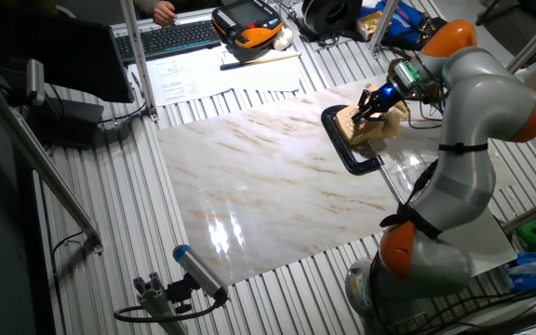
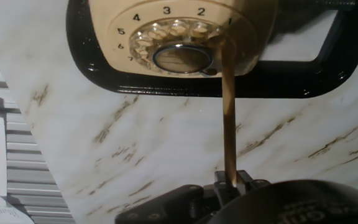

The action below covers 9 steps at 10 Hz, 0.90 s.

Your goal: Dial a number on an old rotary phone

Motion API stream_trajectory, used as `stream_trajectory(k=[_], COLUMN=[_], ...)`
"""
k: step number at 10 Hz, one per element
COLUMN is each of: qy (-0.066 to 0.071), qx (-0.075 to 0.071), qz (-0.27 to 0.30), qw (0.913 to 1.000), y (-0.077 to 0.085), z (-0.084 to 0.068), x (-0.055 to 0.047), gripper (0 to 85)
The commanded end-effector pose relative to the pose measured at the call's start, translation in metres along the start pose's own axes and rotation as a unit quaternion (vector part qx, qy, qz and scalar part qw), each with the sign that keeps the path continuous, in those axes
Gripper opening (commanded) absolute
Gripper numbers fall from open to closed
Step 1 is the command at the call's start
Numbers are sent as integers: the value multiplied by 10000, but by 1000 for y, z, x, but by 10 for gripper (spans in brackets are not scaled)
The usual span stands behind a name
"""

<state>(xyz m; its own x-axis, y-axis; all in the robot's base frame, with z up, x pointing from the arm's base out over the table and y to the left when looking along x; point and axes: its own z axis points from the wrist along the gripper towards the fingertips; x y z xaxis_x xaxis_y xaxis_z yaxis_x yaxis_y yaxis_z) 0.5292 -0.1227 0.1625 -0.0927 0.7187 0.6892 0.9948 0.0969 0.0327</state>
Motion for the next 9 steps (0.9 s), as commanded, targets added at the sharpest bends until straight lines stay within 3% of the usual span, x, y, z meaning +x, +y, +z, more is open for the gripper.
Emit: stream_trajectory(k=[1, 4, 9], qy=[-11, -118, -72], qx=[32, 133, 237], qz=[7, 67, 127], qw=[10000, 9998, 9996], y=[2, 15, 29], z=[-3, -11, -11], x=[1, 5, 4], gripper=[0, 0, 0])
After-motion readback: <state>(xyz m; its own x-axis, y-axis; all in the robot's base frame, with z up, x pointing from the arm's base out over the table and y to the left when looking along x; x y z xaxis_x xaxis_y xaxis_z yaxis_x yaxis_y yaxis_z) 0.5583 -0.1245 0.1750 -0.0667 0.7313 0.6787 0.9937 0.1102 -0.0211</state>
